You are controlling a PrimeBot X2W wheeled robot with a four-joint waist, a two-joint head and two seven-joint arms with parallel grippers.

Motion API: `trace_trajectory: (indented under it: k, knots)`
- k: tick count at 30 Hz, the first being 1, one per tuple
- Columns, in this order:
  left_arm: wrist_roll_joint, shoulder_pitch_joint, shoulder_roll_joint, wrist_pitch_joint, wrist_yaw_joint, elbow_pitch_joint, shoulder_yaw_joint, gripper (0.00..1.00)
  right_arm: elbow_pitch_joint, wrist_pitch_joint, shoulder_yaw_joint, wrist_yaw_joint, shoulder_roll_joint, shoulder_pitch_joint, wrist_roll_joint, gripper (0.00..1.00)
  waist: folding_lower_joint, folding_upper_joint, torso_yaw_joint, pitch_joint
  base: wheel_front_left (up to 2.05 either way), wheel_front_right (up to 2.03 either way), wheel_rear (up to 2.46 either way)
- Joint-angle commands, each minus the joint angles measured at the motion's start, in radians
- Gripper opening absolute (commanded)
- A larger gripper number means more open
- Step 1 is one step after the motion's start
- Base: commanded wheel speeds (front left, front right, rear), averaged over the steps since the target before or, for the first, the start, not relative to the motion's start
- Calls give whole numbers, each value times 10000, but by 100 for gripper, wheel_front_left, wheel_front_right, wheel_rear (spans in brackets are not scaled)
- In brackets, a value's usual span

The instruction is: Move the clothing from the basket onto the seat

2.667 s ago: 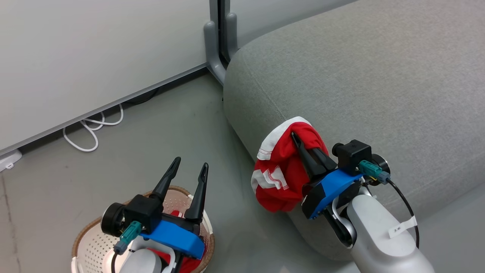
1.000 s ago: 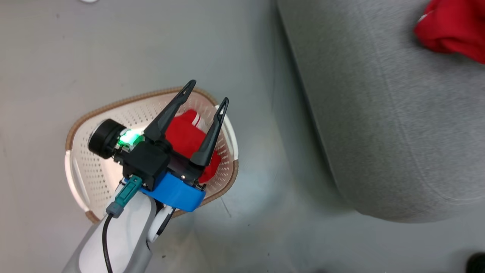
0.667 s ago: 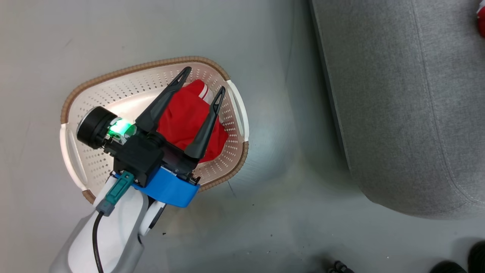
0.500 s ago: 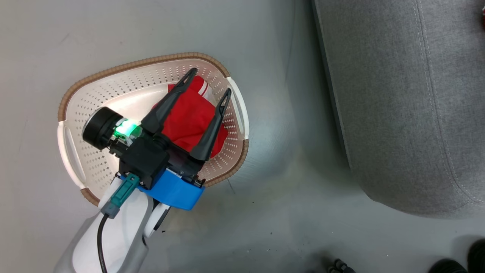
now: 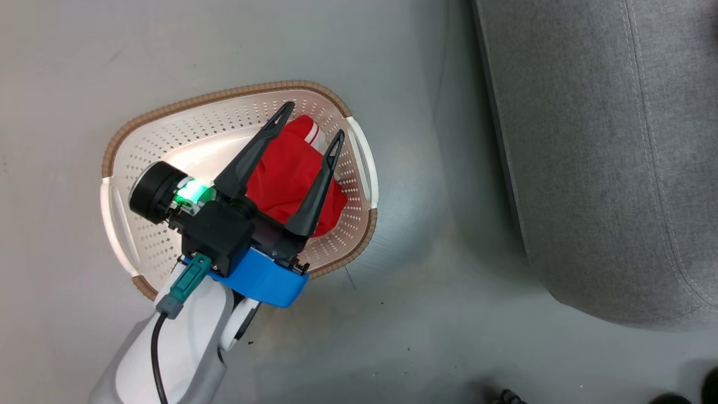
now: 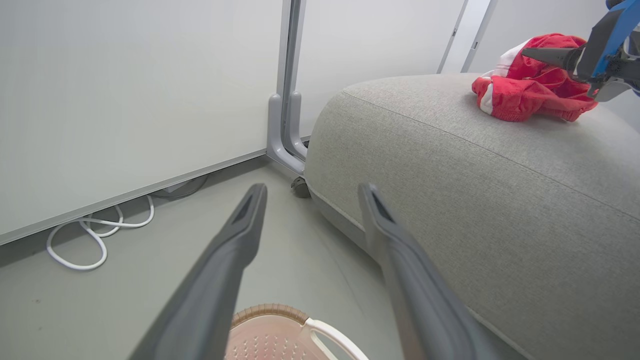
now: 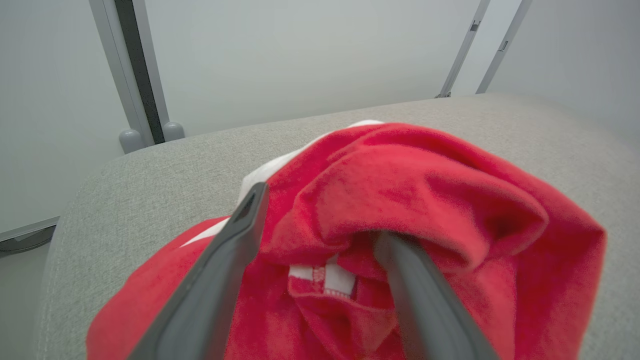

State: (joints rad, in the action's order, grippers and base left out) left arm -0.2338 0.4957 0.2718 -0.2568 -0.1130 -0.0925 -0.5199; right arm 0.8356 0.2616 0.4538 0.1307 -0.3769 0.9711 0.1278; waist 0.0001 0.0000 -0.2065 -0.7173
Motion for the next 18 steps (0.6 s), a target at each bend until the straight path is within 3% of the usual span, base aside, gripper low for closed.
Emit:
trace_trajectory:
  k: [1,18]
  knots:
    - [-37,199,-67,-40,34,-77,11,100,-39,46,66,1,24,-90,-74,100,-1,0,41,68,0,0,0]
    - [-369,-364,-966,-94,-89,-699,291,100,-143,41,-66,1,-206,-1233,-790,100,-1,0,635,1783,0,0,0]
